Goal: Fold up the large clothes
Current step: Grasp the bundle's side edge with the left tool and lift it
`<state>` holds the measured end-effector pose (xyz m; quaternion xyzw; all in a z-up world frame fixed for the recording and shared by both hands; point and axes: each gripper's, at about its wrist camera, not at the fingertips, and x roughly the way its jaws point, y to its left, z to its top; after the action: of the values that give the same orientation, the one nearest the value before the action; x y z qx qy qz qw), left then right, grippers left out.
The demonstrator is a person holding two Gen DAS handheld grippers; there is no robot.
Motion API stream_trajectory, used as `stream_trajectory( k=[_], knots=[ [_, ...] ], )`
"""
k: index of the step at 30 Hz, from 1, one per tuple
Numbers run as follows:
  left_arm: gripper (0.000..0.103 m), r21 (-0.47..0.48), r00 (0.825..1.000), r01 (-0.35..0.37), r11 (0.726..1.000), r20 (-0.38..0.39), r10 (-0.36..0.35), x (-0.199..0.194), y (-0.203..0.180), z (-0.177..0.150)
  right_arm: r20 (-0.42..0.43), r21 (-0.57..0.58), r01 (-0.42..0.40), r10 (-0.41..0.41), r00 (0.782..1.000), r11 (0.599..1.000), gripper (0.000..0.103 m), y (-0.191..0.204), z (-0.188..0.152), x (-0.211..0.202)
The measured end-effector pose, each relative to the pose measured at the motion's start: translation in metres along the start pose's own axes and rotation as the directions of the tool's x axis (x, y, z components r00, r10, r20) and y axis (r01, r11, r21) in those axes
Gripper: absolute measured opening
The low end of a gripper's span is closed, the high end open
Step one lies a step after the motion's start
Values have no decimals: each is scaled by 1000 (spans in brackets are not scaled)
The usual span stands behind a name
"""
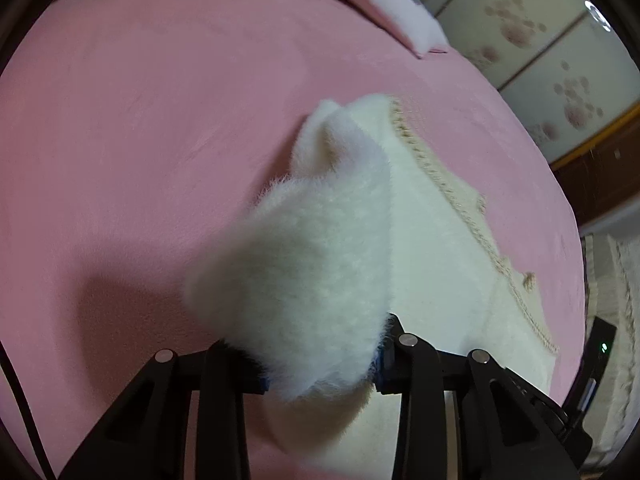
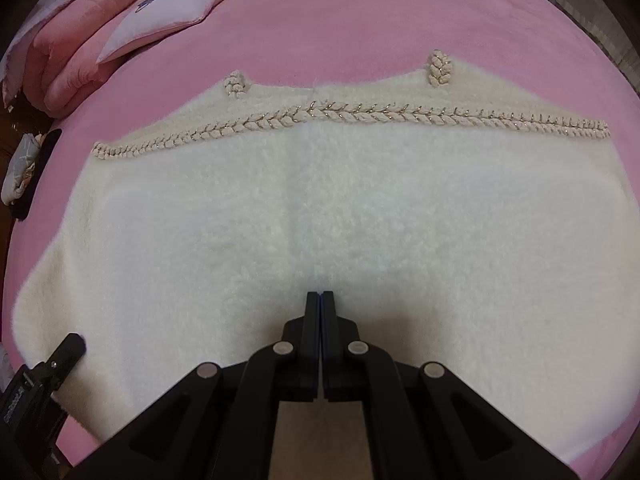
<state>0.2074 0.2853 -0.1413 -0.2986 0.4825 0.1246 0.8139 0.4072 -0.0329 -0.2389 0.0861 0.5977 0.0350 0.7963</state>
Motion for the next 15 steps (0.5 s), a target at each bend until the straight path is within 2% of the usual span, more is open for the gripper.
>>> stream_trajectory(
  k=[2, 4, 6, 8, 12, 15],
  knots=[
    [30, 23, 997, 36, 999, 65, -37, -21, -14, -4, 6, 14, -16, 16, 1000, 1000, 0, -5, -1, -1],
    [26, 15, 985, 119, 993, 123, -120, -41, -26, -8, 9, 26, -31, 31, 999, 999, 0, -9, -1, -2],
    [22, 52, 974, 148, 988, 164, -154, -56, -44, -16, 9, 29, -50, 50, 999, 998, 0, -14, -1, -3],
    [10, 124, 947, 225, 966, 204, -247, -78, -67, -26, 7, 28, -80, 80, 997, 996, 0, -20, -1, -3],
    [10, 233, 943, 211, 949, 207, -261, -89, -104, -41, -3, 77, -184, 185, 983, 980, 0, -43, 0, -3],
    [10, 280, 942, 206, 938, 204, -268, -96, -118, -49, -10, 144, -291, 296, 955, 946, 0, -64, -1, -3]
  ],
)
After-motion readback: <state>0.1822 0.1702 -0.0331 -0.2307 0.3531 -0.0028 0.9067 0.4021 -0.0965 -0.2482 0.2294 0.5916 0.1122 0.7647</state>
